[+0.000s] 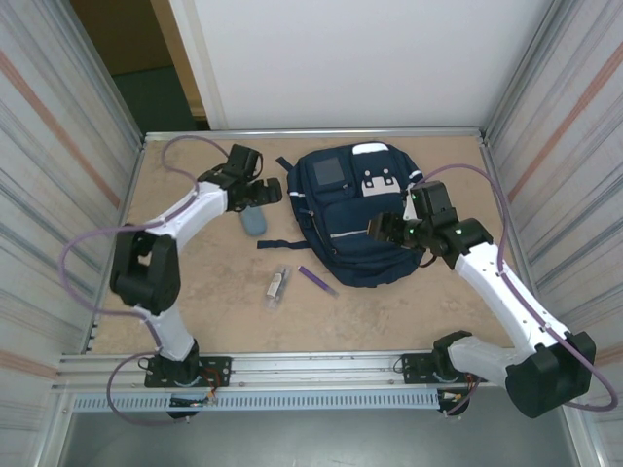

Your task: Pack the student bag

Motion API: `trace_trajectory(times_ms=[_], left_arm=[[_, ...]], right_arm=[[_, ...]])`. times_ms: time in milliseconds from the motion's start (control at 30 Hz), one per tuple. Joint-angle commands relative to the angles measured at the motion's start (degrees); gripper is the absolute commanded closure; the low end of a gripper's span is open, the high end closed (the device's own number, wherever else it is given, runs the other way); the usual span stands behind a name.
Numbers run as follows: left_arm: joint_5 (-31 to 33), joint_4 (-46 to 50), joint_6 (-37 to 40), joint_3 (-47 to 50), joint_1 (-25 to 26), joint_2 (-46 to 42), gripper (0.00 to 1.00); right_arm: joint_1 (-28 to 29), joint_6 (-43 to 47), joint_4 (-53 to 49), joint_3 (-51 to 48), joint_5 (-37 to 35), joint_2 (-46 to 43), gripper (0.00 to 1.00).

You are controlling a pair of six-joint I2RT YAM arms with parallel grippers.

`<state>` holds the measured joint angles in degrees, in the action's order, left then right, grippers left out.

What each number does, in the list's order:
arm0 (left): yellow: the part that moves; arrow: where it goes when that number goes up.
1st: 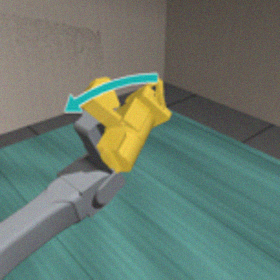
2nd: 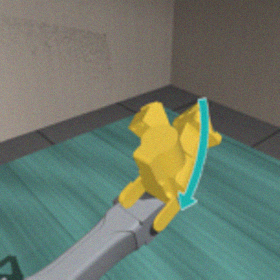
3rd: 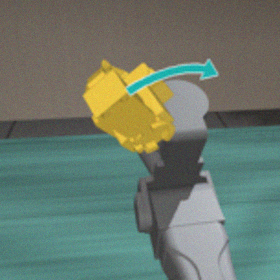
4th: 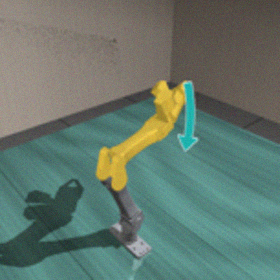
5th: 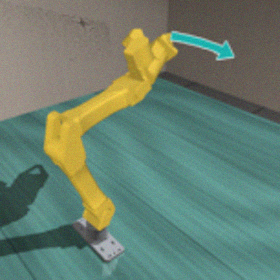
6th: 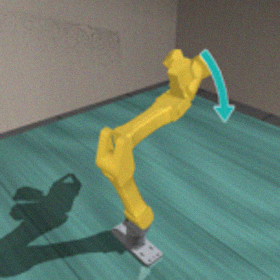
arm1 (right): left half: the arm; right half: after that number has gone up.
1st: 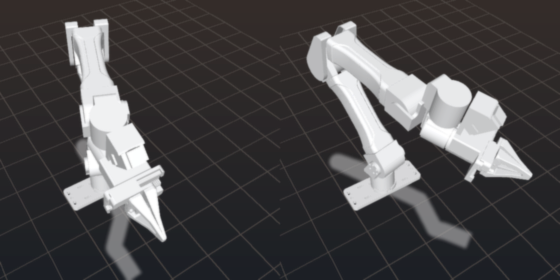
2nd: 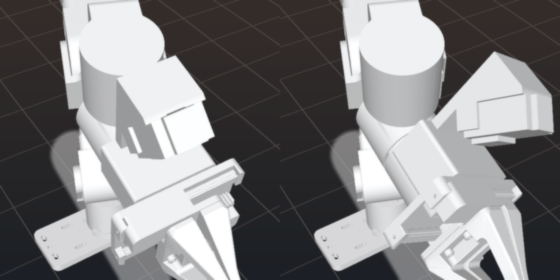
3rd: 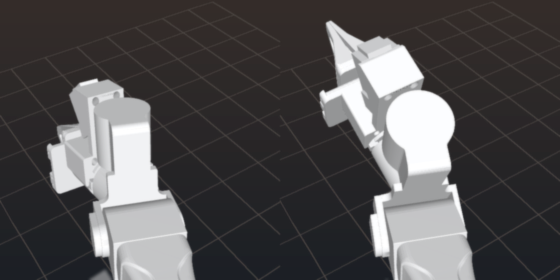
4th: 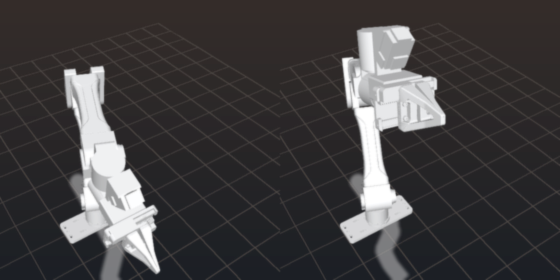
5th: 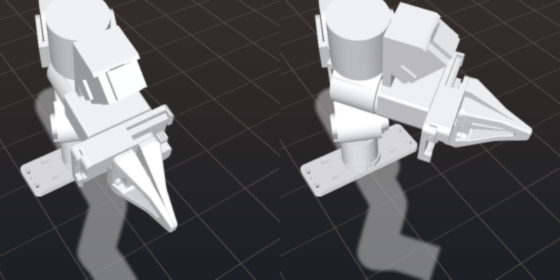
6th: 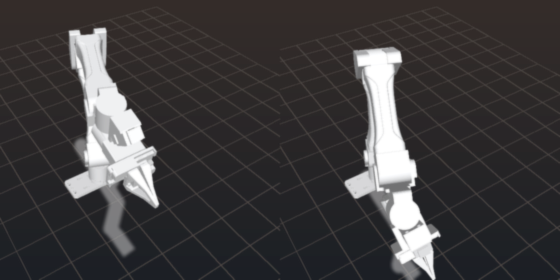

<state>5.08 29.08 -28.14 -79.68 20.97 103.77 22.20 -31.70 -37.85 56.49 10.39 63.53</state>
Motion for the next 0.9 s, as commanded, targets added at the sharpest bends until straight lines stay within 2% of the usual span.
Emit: trace_trajectory(times_ms=[0, 100, 233, 367, 500, 533, 667, 800, 867], left_arm=[[7.3, 8.9, -6.2, -5.0, -0.1, 4.0, 0.01], [13.1, 13.4, -10.3, -7.7, -0.5, 8.3, 0.01], [10.9, 12.5, -11.4, -8.7, -0.7, 12.7, 0.02], [9.0, 10.3, -11.8, -7.5, -0.7, 14.3, 0.15], [8.2, 5.3, -11.4, -2.8, -0.7, 11.7, 0.25], [7.4, 4.6, -11.0, -2.0, -0.8, 10.7, 0.32], [5.4, 4.4, -11.1, 0.7, -0.9, 7.0, 0.47], [-0.5, 4.3, -10.7, 3.3, -1.0, 1.6, 0.49], [-6.1, 3.5, -10.8, 5.0, -0.7, -2.5, 0.48]], right_arm=[[0.7, 2.2, -1.1, 1.2, -1.2, 0.3, 0.3], [1.1, 1.9, -1.1, 0.7, -1.8, 0.2, 0.3], [1.3, 1.0, -0.1, 0.2, -0.7, 0.3, 0.3], [2.1, 0.1, -0.3, 0.6, -1.1, 0.0, 0.3], [3.5, -0.9, -0.5, 1.0, -1.1, 0.2, 0.3], [4.0, -1.3, -0.4, 1.0, -1.4, 0.2, 0.3], [5.3, -3.0, 1.3, 0.4, -1.1, 0.8, 0.3], [5.6, -4.9, 2.8, 1.1, 1.0, 2.3, 0.3], [5.6, -5.8, 4.5, 1.3, 3.3, 3.4, 0.3]])
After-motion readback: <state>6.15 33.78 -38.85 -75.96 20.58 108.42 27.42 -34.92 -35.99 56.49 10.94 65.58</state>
